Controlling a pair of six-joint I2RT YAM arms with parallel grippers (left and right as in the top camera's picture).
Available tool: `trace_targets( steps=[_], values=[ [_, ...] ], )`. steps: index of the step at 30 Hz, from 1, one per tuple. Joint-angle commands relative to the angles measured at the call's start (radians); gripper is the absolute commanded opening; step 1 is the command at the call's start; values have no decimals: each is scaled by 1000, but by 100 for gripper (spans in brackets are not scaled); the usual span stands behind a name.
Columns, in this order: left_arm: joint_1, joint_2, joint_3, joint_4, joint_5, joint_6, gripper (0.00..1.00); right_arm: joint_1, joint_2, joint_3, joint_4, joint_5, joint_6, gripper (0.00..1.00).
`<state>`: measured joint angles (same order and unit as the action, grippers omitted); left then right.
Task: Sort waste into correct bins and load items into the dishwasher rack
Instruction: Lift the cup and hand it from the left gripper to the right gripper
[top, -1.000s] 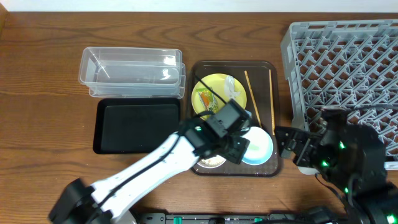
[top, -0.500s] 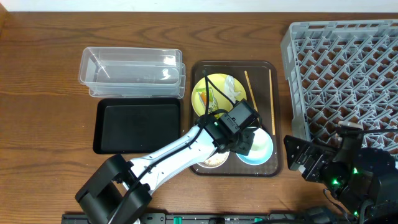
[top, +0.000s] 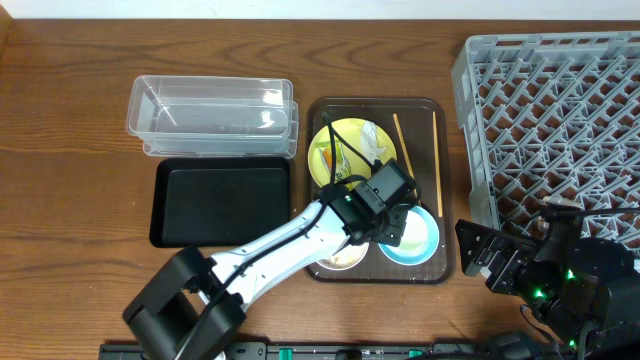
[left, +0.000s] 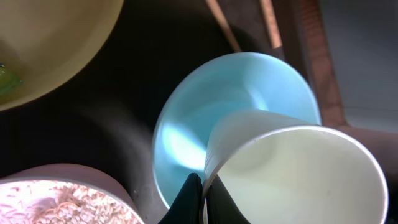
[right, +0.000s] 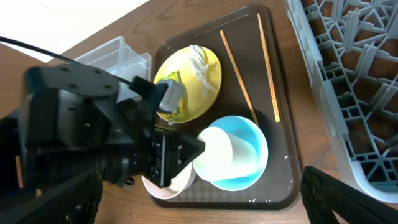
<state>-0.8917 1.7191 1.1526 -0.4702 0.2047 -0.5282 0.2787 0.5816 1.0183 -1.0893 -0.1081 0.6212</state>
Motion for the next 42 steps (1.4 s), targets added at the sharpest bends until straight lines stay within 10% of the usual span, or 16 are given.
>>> trace_targets(
  steps=[1,9,17,42],
  values=[
    [45,-99,22,-3,80,-8,6,-18,-1,16,-2,0,10,99],
    [341,-330,21,-76,610,80,6,-18,-1,16,80,-36,-90,99],
    [582,-380,21,-78,1187,176,6,-17,43,14,333,-488,-317,93],
    [591,-381,21,141,1299,47,6,43,287,14,552,-850,-375,74]
  ],
)
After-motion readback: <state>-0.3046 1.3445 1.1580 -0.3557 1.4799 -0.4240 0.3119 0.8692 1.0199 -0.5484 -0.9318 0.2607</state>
